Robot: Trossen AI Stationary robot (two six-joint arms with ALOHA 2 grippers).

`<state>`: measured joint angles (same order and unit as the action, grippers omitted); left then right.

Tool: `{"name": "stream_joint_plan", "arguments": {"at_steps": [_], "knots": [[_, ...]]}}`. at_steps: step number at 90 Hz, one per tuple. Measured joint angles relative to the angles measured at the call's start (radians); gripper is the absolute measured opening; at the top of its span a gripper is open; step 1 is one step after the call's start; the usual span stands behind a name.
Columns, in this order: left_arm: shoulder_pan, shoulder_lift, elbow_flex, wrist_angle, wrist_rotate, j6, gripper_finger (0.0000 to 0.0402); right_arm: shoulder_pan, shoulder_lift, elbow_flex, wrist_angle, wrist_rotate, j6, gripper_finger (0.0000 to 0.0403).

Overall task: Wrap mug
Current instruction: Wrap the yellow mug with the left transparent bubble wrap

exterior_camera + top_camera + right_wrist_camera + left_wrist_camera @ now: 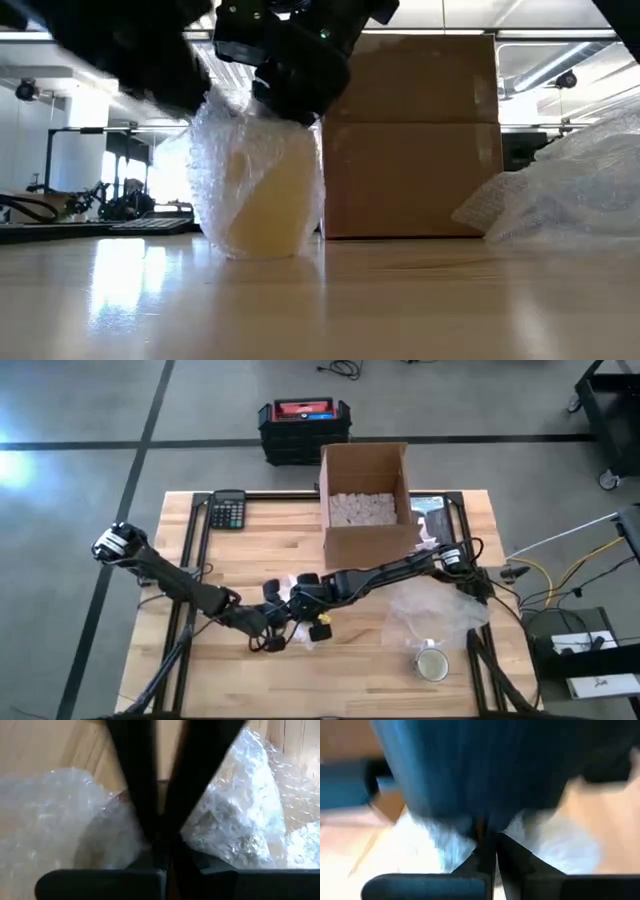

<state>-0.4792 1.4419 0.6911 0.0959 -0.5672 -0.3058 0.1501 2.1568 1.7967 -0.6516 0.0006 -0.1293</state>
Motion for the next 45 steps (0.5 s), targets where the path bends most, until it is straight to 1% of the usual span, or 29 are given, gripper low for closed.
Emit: {"name": "stream_joint_plan", "arguments": {"at_steps": [15, 24, 30, 36, 39, 45], "knots": [[0.000, 0.023, 0.002, 0.010, -0.018, -0.009, 0.0001, 0.000, -0.032, 0.096, -0.161, 0.001, -0.006, 0.0000], [0.000, 0.017, 0.002, 0.006, -0.015, -0.009, 0.0001, 0.006, -0.039, 0.154, -0.219, -0.007, -0.002, 0.0000], [0.000, 0.013, 0.002, 0.000, -0.013, -0.010, 0.0001, 0.014, -0.039, 0.167, -0.216, -0.057, -0.002, 0.0000], [0.000, 0.012, 0.002, -0.002, -0.014, -0.010, 0.0001, 0.027, -0.032, 0.160, -0.166, -0.112, -0.001, 0.0000], [0.000, 0.011, 0.002, -0.002, -0.014, -0.010, 0.0002, 0.032, -0.025, 0.150, -0.142, -0.112, 0.005, 0.0000], [0.000, 0.011, 0.001, -0.002, -0.014, -0.013, 0.0001, 0.037, -0.002, 0.118, -0.130, -0.080, 0.015, 0.0000]]}}
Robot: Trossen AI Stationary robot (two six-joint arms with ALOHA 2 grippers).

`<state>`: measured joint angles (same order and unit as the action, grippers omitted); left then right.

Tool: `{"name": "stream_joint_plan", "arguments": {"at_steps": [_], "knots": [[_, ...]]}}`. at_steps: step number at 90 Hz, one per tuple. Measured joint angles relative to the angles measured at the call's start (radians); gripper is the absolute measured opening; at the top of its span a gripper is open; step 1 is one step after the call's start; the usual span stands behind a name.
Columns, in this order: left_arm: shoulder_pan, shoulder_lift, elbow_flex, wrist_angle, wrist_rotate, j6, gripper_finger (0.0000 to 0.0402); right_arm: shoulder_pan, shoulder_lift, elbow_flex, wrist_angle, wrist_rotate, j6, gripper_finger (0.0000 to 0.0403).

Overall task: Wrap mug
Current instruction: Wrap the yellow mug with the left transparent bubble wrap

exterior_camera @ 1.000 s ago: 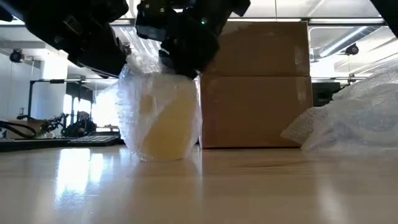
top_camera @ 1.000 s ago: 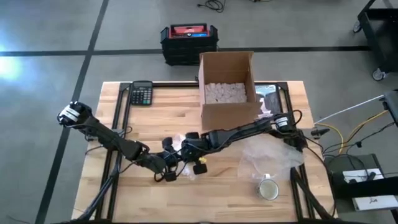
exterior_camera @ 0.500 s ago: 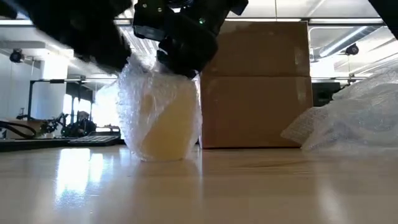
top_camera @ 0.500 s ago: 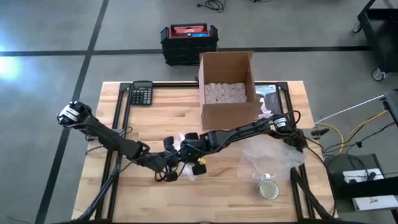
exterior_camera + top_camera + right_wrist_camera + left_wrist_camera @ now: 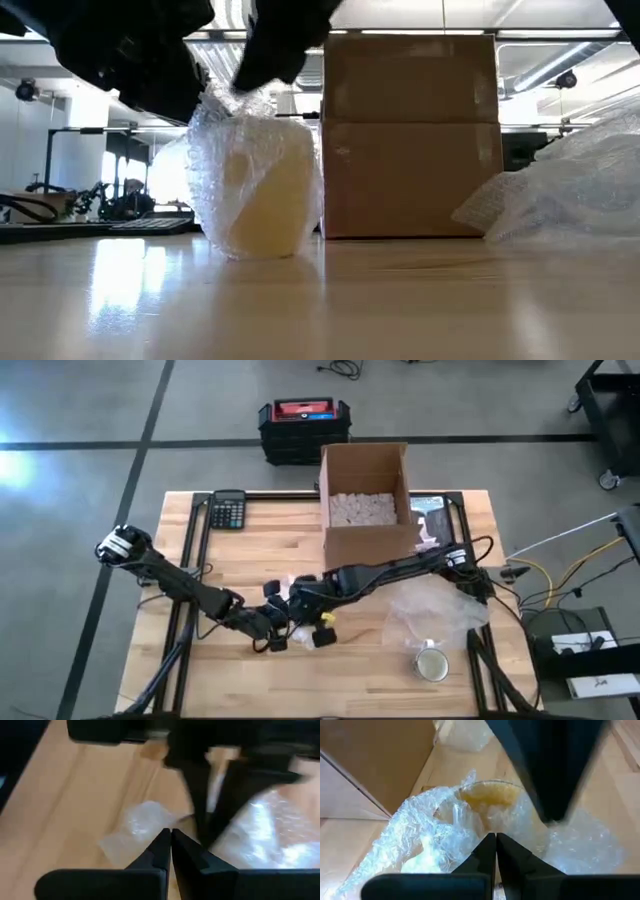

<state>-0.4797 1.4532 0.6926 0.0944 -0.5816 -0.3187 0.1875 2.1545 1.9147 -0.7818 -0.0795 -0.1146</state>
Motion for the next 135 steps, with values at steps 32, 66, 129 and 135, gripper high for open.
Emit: {"name": "stream_joint_plan", "arguments": {"at_steps": [32, 66, 129, 135], "knots": [[-0.005, -0.045, 0.069, -0.101, 0.055, 0.019, 0.0001, -0.019, 0.044, -0.081, 0.041, 0.130, 0.040, 0.0000], [-0.032, -0.098, 0.099, -0.682, -0.055, -0.314, 0.0000, -0.020, 0.042, -0.074, 0.060, 0.127, -0.009, 0.0000], [0.049, 0.001, -0.064, 0.154, 0.032, 0.111, 0.0000, -0.011, 0.039, 0.000, -0.038, 0.128, -0.010, 0.0000], [0.049, 0.002, -0.063, 0.153, 0.032, 0.098, 0.0000, -0.007, 0.032, 0.059, -0.118, 0.129, -0.009, 0.0000]]}}
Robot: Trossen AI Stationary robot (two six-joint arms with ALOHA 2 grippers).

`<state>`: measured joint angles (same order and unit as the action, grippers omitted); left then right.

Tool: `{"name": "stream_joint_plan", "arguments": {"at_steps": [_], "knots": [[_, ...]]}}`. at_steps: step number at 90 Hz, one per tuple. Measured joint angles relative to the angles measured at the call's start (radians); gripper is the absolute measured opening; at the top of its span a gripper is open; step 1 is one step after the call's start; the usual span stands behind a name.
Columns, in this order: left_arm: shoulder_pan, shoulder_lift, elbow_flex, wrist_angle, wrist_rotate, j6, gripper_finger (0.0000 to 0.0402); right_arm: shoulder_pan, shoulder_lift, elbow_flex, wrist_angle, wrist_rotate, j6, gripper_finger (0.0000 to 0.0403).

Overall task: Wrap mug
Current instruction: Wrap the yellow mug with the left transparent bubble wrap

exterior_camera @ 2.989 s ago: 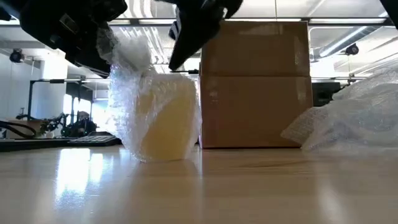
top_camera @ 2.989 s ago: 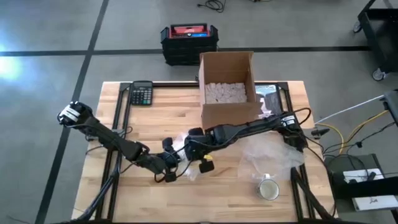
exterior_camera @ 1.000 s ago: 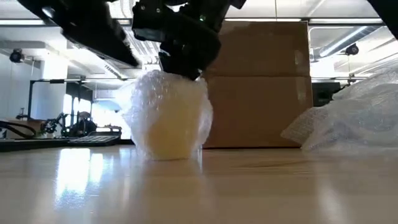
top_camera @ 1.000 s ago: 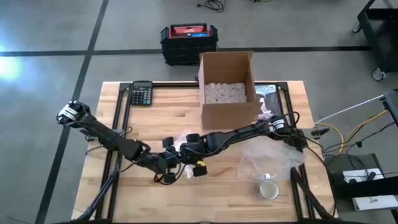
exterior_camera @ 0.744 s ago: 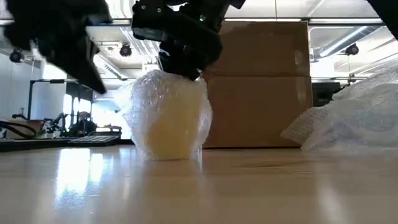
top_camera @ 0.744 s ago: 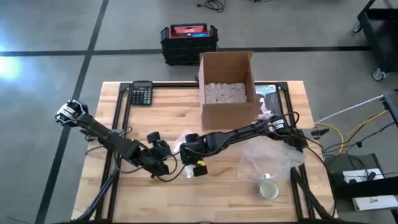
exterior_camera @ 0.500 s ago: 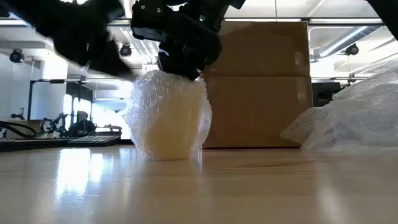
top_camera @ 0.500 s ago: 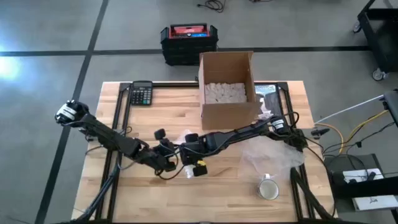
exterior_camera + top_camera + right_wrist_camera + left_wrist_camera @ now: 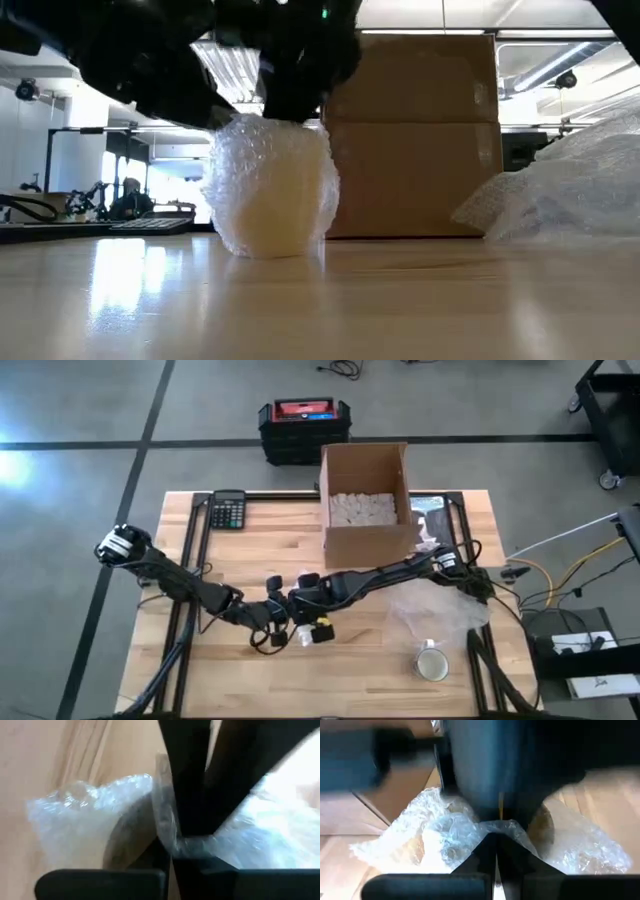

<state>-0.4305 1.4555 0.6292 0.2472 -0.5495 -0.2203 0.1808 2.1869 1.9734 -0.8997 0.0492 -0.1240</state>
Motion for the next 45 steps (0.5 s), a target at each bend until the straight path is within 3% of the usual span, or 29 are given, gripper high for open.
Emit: {"name": "stream_joint_plan", "arguments": {"at_steps": [12, 23, 45], "knots": [[0.000, -0.008, -0.001, -0.007, 0.004, -0.001, 0.0000, 0.002, -0.010, 0.109, -0.145, 0.007, -0.008, 0.0000], [0.000, -0.011, -0.002, -0.007, 0.009, -0.001, 0.0000, 0.002, -0.009, 0.134, -0.108, 0.007, -0.025, 0.0000], [-0.001, -0.016, -0.004, -0.016, 0.013, -0.004, 0.0000, -0.011, -0.005, -0.006, 0.044, 0.002, -0.020, 0.0000]]}}
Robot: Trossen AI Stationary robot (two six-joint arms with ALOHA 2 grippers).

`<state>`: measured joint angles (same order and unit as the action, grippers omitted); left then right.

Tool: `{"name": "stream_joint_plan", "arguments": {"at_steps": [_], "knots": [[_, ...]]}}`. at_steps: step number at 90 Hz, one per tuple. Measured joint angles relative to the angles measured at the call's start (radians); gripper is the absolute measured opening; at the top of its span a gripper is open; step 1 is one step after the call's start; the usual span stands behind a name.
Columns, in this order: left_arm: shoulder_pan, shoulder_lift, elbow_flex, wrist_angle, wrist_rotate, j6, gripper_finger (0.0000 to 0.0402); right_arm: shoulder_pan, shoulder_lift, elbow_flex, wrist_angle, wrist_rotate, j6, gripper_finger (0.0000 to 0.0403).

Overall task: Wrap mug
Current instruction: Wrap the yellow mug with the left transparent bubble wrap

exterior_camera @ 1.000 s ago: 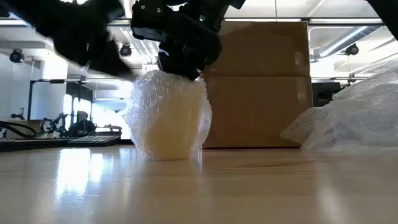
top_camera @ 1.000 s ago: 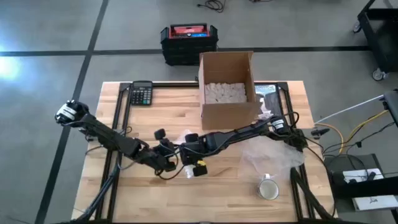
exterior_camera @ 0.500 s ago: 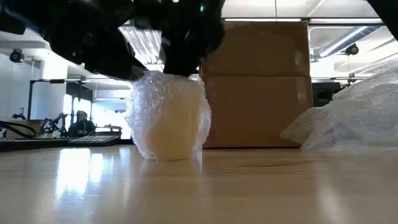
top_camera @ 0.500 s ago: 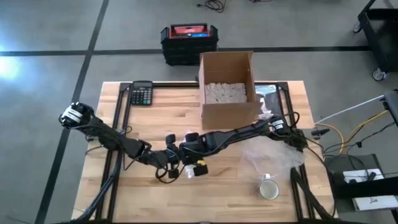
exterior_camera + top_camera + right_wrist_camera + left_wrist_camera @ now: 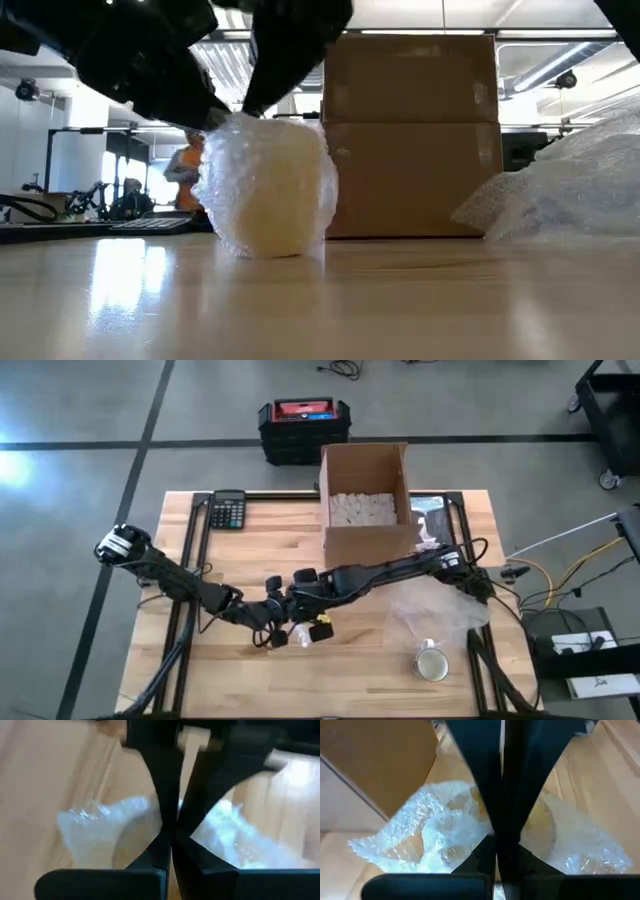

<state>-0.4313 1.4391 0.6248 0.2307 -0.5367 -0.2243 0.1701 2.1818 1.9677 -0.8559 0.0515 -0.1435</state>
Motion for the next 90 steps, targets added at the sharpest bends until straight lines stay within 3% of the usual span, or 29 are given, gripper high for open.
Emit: {"name": "stream_joint_plan", "arguments": {"at_steps": [27, 57, 72, 90], "knots": [[0.000, -0.008, 0.057, -0.040, 0.012, 0.006, 0.0000, -0.002, 0.006, -0.157, 0.085, 0.007, 0.047, 0.0000], [-0.003, -0.004, 0.118, -0.174, 0.012, 0.007, 0.0000, -0.004, 0.004, -0.172, 0.091, 0.002, 0.055, 0.0000], [-0.007, -0.018, 0.160, -0.323, 0.000, -0.021, 0.0000, 0.002, -0.014, -0.164, 0.079, 0.004, 0.066, 0.0000], [0.000, 0.001, 0.150, -0.318, -0.014, -0.023, 0.0000, 0.007, -0.016, -0.161, 0.093, -0.001, 0.065, 0.0000]]}}
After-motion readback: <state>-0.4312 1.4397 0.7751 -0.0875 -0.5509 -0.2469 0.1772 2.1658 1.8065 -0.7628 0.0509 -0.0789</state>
